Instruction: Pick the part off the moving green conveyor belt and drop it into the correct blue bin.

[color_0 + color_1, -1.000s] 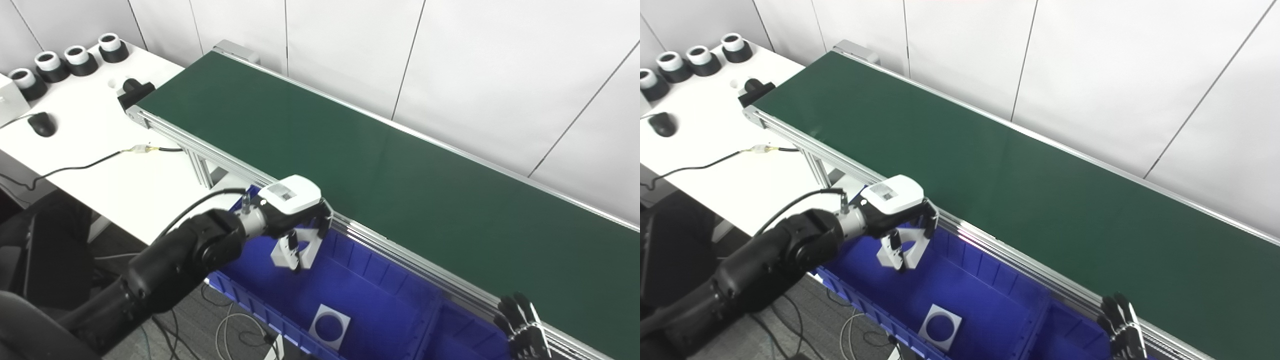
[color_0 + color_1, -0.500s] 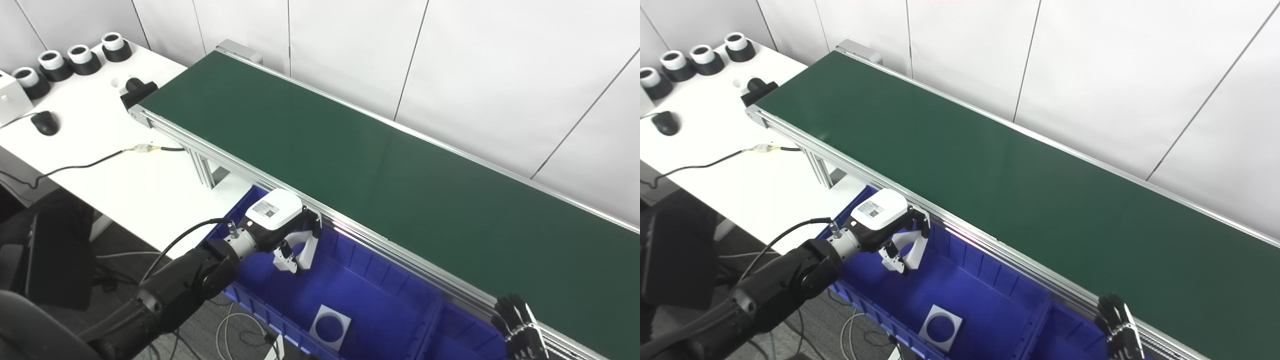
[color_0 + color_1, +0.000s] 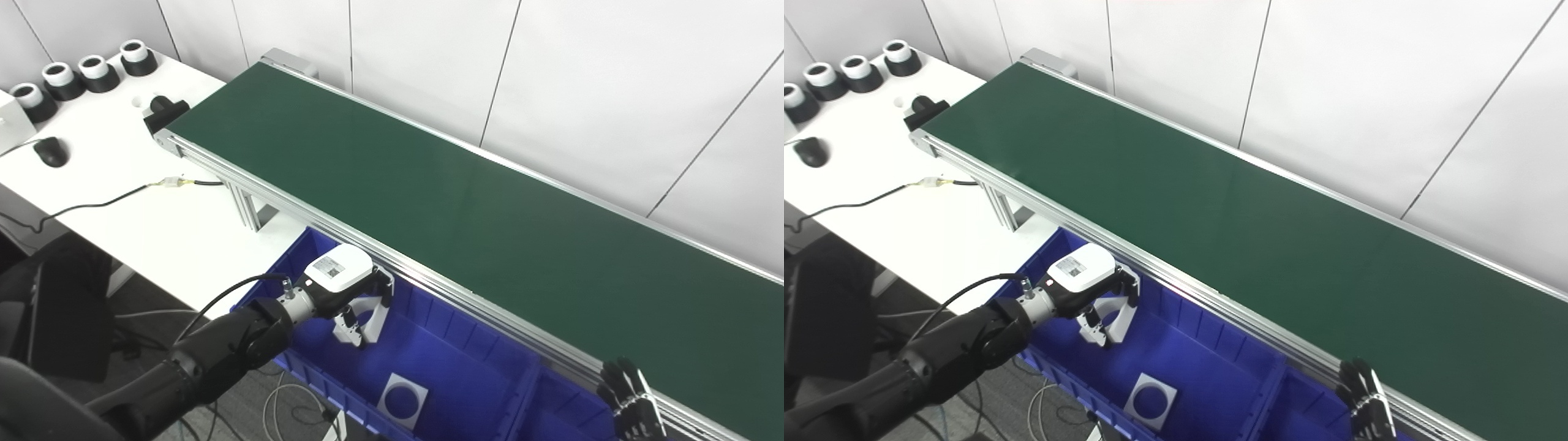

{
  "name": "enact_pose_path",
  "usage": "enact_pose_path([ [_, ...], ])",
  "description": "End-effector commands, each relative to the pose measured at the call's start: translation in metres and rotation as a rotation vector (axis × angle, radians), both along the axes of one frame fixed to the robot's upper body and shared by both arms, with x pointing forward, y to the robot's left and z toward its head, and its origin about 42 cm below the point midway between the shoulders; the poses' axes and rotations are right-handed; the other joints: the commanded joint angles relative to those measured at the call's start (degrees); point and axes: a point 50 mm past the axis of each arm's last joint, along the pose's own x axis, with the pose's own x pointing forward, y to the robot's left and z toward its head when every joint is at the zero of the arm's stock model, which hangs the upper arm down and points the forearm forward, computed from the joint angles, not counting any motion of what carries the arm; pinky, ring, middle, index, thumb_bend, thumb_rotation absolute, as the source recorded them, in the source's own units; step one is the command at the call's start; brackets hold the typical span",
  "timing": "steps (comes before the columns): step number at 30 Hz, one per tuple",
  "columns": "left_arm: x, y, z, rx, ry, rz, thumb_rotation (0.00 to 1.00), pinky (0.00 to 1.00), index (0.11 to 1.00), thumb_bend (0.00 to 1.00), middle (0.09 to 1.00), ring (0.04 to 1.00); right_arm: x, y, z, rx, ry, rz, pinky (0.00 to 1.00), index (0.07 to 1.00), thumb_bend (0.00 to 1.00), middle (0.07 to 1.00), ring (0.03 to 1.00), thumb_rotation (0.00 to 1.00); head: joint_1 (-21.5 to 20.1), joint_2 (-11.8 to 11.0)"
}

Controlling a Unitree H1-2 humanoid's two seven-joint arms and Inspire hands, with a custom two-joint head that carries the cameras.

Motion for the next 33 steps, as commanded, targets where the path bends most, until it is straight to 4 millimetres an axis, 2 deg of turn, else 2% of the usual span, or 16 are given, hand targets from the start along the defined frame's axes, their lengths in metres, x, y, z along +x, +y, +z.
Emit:
enact_pose_path([
  [1,0.011,0.009,0.011,0.022,0.03,-0.017,0.06,0.49,0.516,0.62,0.583,0.561,0.004,0.002,0.013,0.018,-0.088,-0.005,0.85,0.911,0.78,0.876,0.893,0.94,-0.1,0.07],
  [2,0.011,0.009,0.011,0.038,0.057,-0.02,0.11,0.53,0.572,0.81,0.619,0.597,0.004,0.002,0.013,0.017,-0.087,-0.004,0.85,0.912,0.78,0.876,0.893,0.95,-0.1,0.07],
  [4,0.011,0.009,0.012,0.063,0.084,-0.033,0.19,0.6,0.636,0.95,0.677,0.667,0.004,0.001,0.013,0.017,-0.085,-0.003,0.86,0.914,0.79,0.877,0.895,0.95,-0.12,0.01],
  [6,0.011,0.01,0.013,0.083,0.078,-0.053,0.26,0.66,0.689,0.99,0.731,0.714,0.005,0.001,0.012,0.019,-0.084,-0.002,0.86,0.914,0.8,0.877,0.896,0.95,-0.17,-0.03],
  [11,0.011,0.01,0.014,0.092,0.069,-0.066,0.35,0.7,0.738,1.0,0.774,0.748,0.005,0.0,0.011,0.022,-0.079,0.0,0.86,0.908,0.79,0.875,0.897,0.93,-0.12,-0.02],
  [24,0.009,0.008,0.016,0.054,0.056,-0.079,0.33,0.68,0.735,1.0,0.765,0.741,0.005,0.0,0.01,0.02,-0.077,0.002,0.85,0.911,0.79,0.875,0.892,0.93,-0.92,0.17],
  [27,0.006,-0.001,0.025,-0.004,0.014,-0.117,0.33,0.65,0.709,1.0,0.745,0.709,0.003,0.0,0.011,0.016,-0.079,0.001,0.86,0.91,0.8,0.878,0.895,0.93,-2.58,1.06],
  [28,0.001,-0.011,0.035,-0.067,-0.003,-0.132,0.33,0.64,0.707,1.0,0.742,0.705,0.002,0.0,0.012,0.012,-0.081,0.001,0.86,0.91,0.8,0.879,0.895,0.93,-5.2,2.18],
  [29,-0.002,-0.019,0.043,-0.111,-0.013,-0.144,0.38,0.6,0.683,1.0,0.732,0.686,0.002,0.001,0.012,0.009,-0.083,0.001,0.85,0.908,0.81,0.877,0.89,0.93,-5.2,2.18],
  [30,-0.008,-0.03,0.055,-0.18,-0.034,-0.167,0.39,0.59,0.679,1.0,0.73,0.682,0.002,0.002,0.013,0.014,-0.085,0.002,0.85,0.908,0.81,0.877,0.889,0.93,-7.92,3.05],
  [31,-0.012,-0.038,0.063,-0.225,-0.046,-0.183,0.43,0.56,0.659,1.0,0.72,0.672,0.002,0.003,0.013,0.018,-0.086,0.003,0.85,0.903,0.8,0.875,0.884,0.93,-7.92,3.05],
  [33,-0.023,-0.057,0.083,-0.315,-0.073,-0.224,0.51,0.54,0.639,1.0,0.708,0.662,0.002,0.006,0.015,0.026,-0.088,0.008,0.84,0.899,0.79,0.87,0.882,0.91,-10.67,3.92],
])
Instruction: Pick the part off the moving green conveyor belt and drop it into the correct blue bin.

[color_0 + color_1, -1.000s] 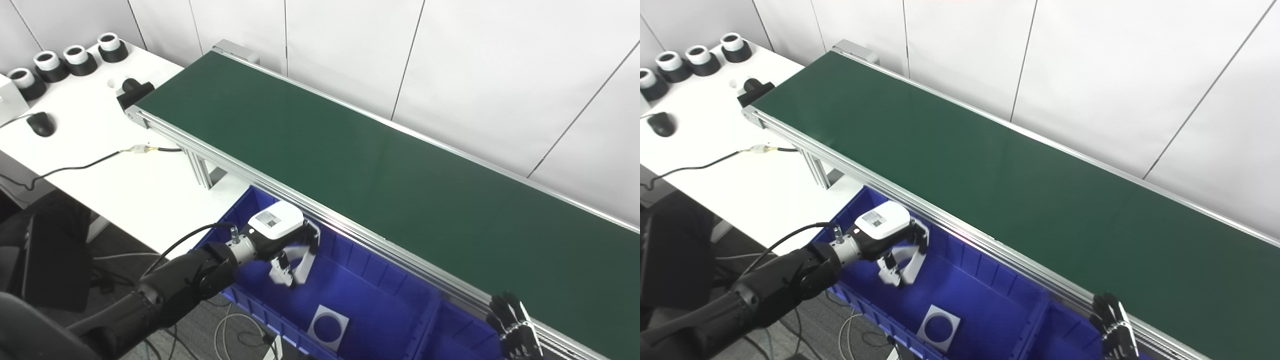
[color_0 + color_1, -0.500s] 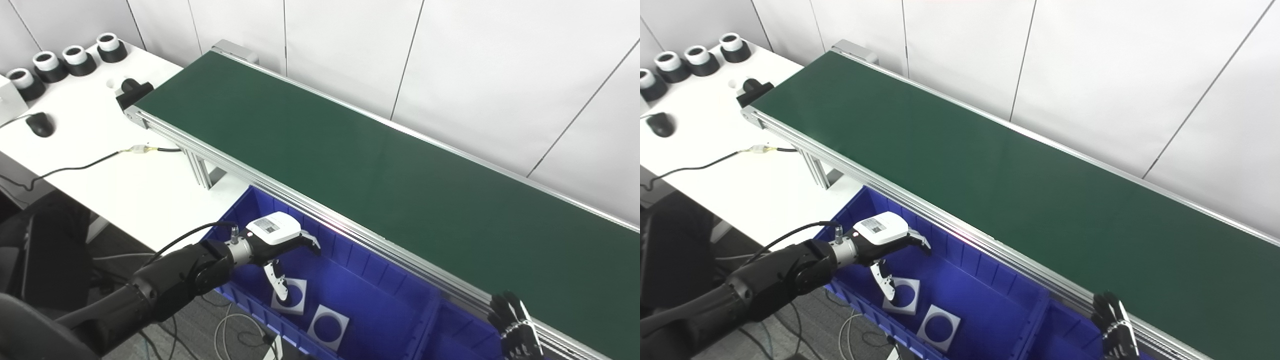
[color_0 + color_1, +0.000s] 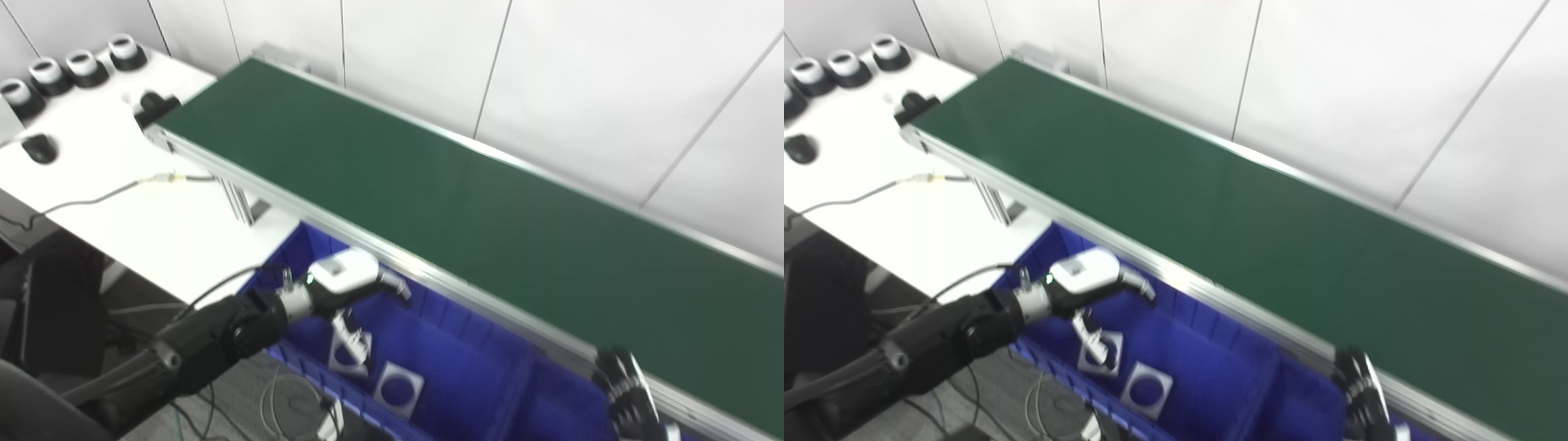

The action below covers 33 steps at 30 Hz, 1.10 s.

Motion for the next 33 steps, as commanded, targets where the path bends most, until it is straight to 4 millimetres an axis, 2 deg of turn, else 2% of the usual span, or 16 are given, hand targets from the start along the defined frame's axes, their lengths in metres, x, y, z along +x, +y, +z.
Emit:
enact_pose_path([
  [1,-0.009,-0.021,0.027,-0.126,-0.046,-0.05,0.53,0.53,0.635,1.0,0.706,0.66,0.004,0.008,0.016,0.027,-0.093,0.005,0.84,0.899,0.79,0.868,0.882,0.91,0.04,0.06],
  [10,-0.029,-0.059,0.065,-0.356,-0.099,-0.132,0.6,0.52,0.661,1.0,0.71,0.661,0.007,0.017,0.017,0.021,-0.098,-0.004,0.86,0.901,0.79,0.864,0.892,0.91,-6.53,1.32],
  [11,-0.029,-0.06,0.068,-0.384,-0.096,-0.134,0.61,0.52,0.664,1.0,0.712,0.662,0.008,0.021,0.016,0.018,-0.099,-0.006,0.85,0.901,0.79,0.863,0.89,0.91,-12.13,1.64],
  [12,-0.029,-0.061,0.071,-0.403,-0.093,-0.136,0.61,0.52,0.669,1.0,0.716,0.664,0.008,0.023,0.016,0.015,-0.099,-0.008,0.85,0.9,0.8,0.862,0.887,0.91,-12.13,1.64],
  [13,-0.027,-0.059,0.073,-0.441,-0.088,-0.134,0.61,0.52,0.672,1.0,0.718,0.666,0.009,0.029,0.014,0.015,-0.095,-0.01,0.85,0.9,0.8,0.862,0.885,0.91,-18.8,1.36],
  [14,-0.026,-0.058,0.074,-0.468,-0.083,-0.133,0.62,0.52,0.681,1.0,0.729,0.665,0.009,0.033,0.014,0.015,-0.092,-0.012,0.84,0.896,0.82,0.86,0.875,0.92,-18.8,1.36],
  [15,-0.022,-0.057,0.074,-0.51,-0.07,-0.128,0.62,0.51,0.693,1.0,0.743,0.669,0.009,0.04,0.011,0.016,-0.085,-0.015,0.84,0.89,0.83,0.859,0.873,0.91,-23.92,0.75],
  [16,-0.018,-0.055,0.074,-0.541,-0.059,-0.123,0.62,0.51,0.698,1.0,0.748,0.671,0.01,0.047,0.009,0.017,-0.077,-0.018,0.84,0.889,0.83,0.859,0.874,0.91,-26.77,0.18],
  [19,-0.01,-0.052,0.072,-0.589,-0.044,-0.11,0.63,0.52,0.717,1.0,0.768,0.689,0.011,0.065,0.003,0.023,-0.055,-0.03,0.85,0.878,0.84,0.854,0.881,0.9,-31.71,-1.27],
  [22,-0.001,-0.054,0.052,-0.607,-0.028,-0.1,0.65,0.57,0.736,0.98,0.796,0.731,0.014,0.077,-0.001,0.018,-0.044,-0.043,0.86,0.874,0.84,0.855,0.886,0.91,-35.56,-3.53],
  [23,0.001,-0.056,0.046,-0.612,-0.021,-0.096,0.66,0.59,0.755,0.97,0.815,0.752,0.014,0.079,-0.002,0.016,-0.042,-0.047,0.87,0.87,0.85,0.857,0.89,0.91,-35.56,-3.53],
  [24,0.002,-0.059,0.036,-0.62,-0.004,-0.087,0.67,0.61,0.765,0.97,0.825,0.763,0.015,0.081,-0.003,0.012,-0.038,-0.05,0.88,0.869,0.86,0.858,0.892,0.91,-36.26,-4.66],
  [25,0.002,-0.06,0.029,-0.626,0.006,-0.081,0.68,0.64,0.79,0.97,0.849,0.789,0.015,0.082,-0.004,0.009,-0.037,-0.052,0.89,0.868,0.86,0.862,0.899,0.93,-36.26,-4.66],
  [29,0.001,-0.071,-0.017,-0.678,0.097,0.016,0.73,0.75,0.862,0.94,0.901,0.87,0.013,0.079,-0.011,-0.015,-0.023,-0.066,0.89,0.872,0.86,0.869,0.904,0.94,-36.58,-7.62],
  [32,0.0,-0.076,-0.034,-0.697,0.141,0.062,0.75,0.81,0.895,0.9,0.925,0.903,0.012,0.075,-0.015,-0.027,-0.011,-0.078,0.89,0.87,0.88,0.87,0.904,0.94,-36.54,-8.57],
  [33,0.0,-0.079,-0.043,-0.721,0.177,0.078,0.76,0.83,0.903,0.9,0.934,0.914,0.01,0.073,-0.018,-0.035,-0.006,-0.086,0.89,0.868,0.88,0.87,0.903,0.94,-35.99,-9.92],
])
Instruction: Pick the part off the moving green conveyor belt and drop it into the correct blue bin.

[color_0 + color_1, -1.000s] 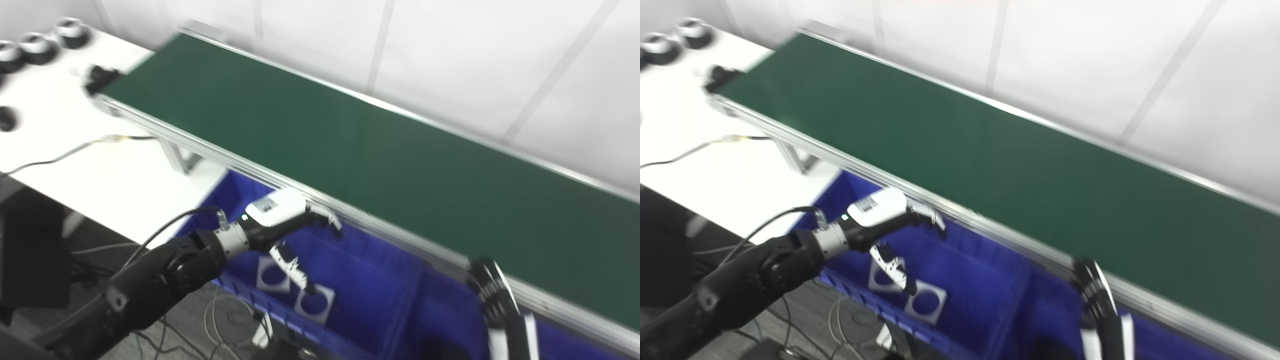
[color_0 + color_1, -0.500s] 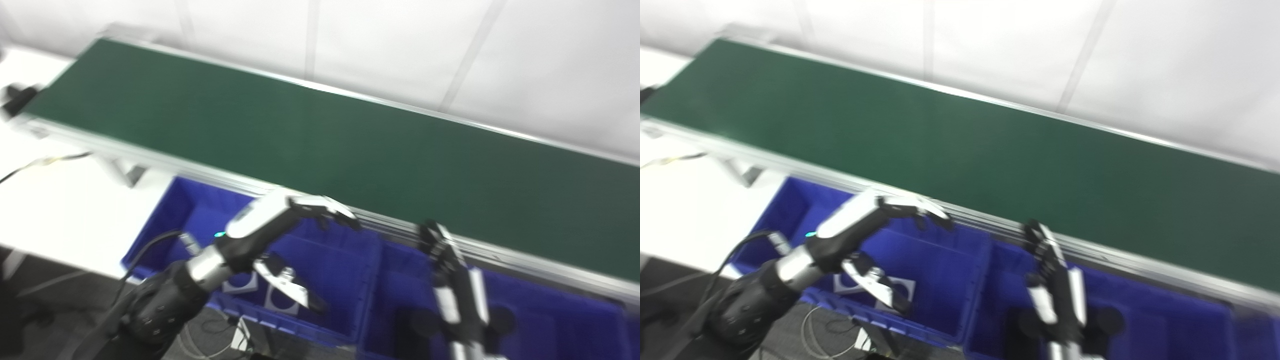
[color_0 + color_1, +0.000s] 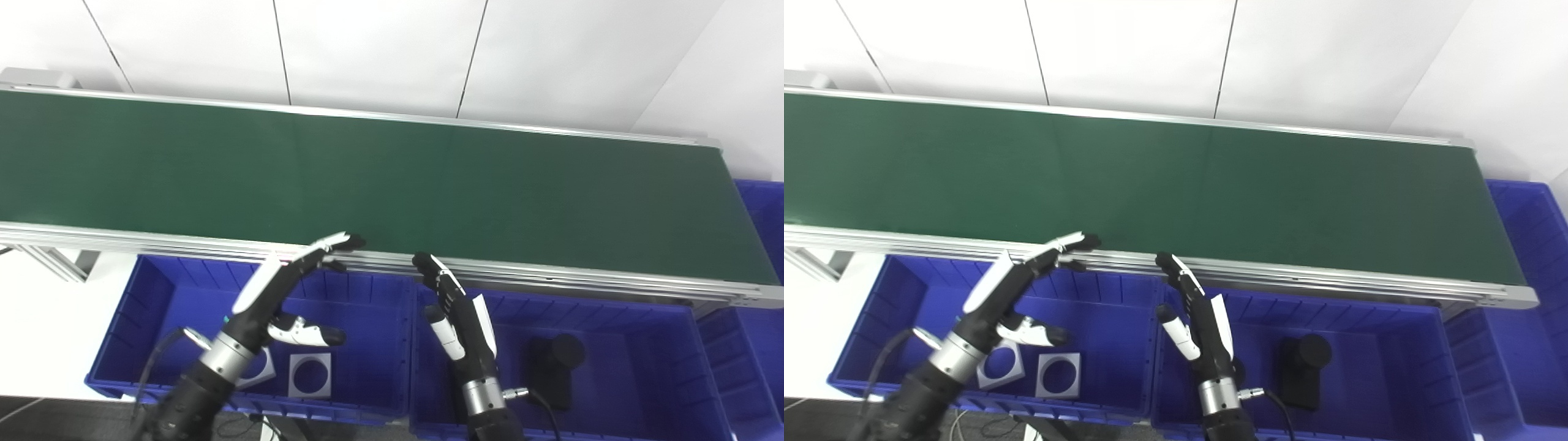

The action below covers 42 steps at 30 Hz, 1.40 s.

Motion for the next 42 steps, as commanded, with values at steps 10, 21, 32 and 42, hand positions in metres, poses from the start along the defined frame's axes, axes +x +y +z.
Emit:
enact_pose_path([
  [10,-0.004,-0.036,-0.037,-0.078,0.09,0.061,0.75,0.84,0.894,0.91,0.937,0.911,-0.008,-0.015,-0.003,-0.013,-0.036,-0.047,0.89,0.854,0.9,0.866,0.898,0.94,2.44,-3.18],
  [21,-0.013,-0.042,-0.047,-0.094,0.135,0.068,0.78,0.94,0.934,0.94,0.971,0.97,-0.006,-0.003,-0.012,-0.013,-0.005,-0.031,0.87,0.857,0.9,0.863,0.886,0.93,-6.79,-5.74],
  [32,-0.013,-0.031,-0.048,-0.082,0.147,0.053,0.8,0.93,0.936,0.95,0.971,0.968,-0.003,0.003,-0.015,-0.02,-0.001,-0.027,0.88,0.866,0.91,0.873,0.899,0.95,-5.8,-5.43],
  [42,-0.016,-0.036,-0.047,-0.077,0.136,0.046,0.79,0.92,0.931,0.93,0.966,0.959,-0.007,-0.003,-0.012,-0.006,-0.003,-0.021,0.89,0.868,0.9,0.881,0.908,0.95,-2.97,-3.72],
])
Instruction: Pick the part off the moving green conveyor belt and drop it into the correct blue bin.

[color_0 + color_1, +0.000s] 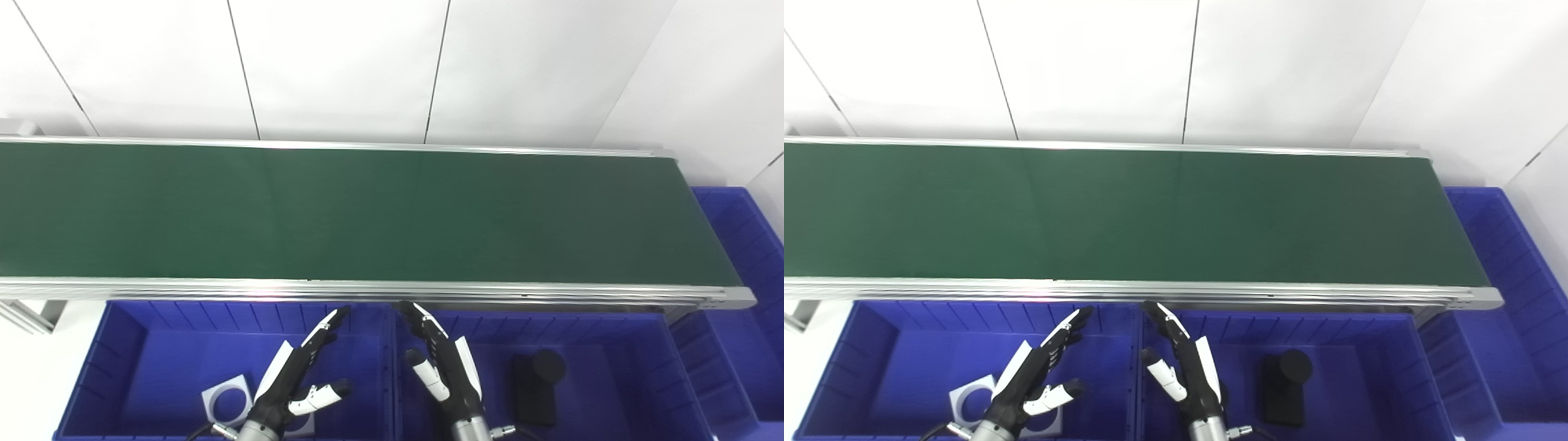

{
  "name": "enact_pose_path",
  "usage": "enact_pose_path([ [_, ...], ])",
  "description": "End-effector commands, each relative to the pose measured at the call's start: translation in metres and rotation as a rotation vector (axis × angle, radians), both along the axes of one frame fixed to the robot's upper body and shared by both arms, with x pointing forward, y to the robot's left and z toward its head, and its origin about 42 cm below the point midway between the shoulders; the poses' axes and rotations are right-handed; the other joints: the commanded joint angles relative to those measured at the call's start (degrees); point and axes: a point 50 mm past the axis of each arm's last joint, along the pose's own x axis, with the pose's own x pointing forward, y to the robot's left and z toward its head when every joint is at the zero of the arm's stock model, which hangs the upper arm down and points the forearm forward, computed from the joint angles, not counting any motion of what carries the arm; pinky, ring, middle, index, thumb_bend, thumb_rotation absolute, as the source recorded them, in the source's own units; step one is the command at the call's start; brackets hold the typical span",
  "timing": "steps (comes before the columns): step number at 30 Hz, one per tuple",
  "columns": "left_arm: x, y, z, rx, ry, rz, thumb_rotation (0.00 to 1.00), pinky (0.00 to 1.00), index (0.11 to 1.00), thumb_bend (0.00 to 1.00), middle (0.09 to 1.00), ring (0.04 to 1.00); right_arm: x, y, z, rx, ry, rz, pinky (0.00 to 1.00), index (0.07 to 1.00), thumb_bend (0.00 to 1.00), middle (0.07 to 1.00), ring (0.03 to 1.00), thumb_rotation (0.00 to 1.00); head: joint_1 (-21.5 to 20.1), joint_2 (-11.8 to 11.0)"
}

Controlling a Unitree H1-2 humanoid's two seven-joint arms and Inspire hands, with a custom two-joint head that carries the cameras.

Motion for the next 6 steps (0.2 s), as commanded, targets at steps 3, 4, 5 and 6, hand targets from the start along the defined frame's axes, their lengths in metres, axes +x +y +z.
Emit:
enact_pose_path([
  [3,0.0085,-0.004,0.0136,-0.038,-0.072,0.006,0.79,0.92,0.925,0.94,0.964,0.959,0.0043,-0.0003,0.013,0.045,-0.076,0.005,0.89,0.864,0.89,0.879,0.905,0.94,1.57,1.41],
  [4,0.0086,-0.0059,0.0152,-0.042,-0.078,0.006,0.79,0.92,0.924,0.95,0.964,0.958,0.0043,-0.0018,0.0133,0.049,-0.074,0.004,0.89,0.862,0.88,0.878,0.904,0.94,2.14,1.77],
  [5,0.0086,-0.0072,0.0163,-0.046,-0.082,0.007,0.79,0.92,0.923,0.95,0.963,0.96,0.0042,-0.0028,0.0135,0.053,-0.073,0.002,0.9,0.857,0.89,0.875,0.905,0.93,2.27,1.85],
  [6,0.0086,-0.0095,0.0181,-0.049,-0.09,0.008,0.79,0.92,0.922,0.94,0.961,0.958,0.0035,-0.0046,0.0143,0.055,-0.075,0.001,0.9,0.855,0.89,0.873,0.904,0.93,3.06,2.4],
])
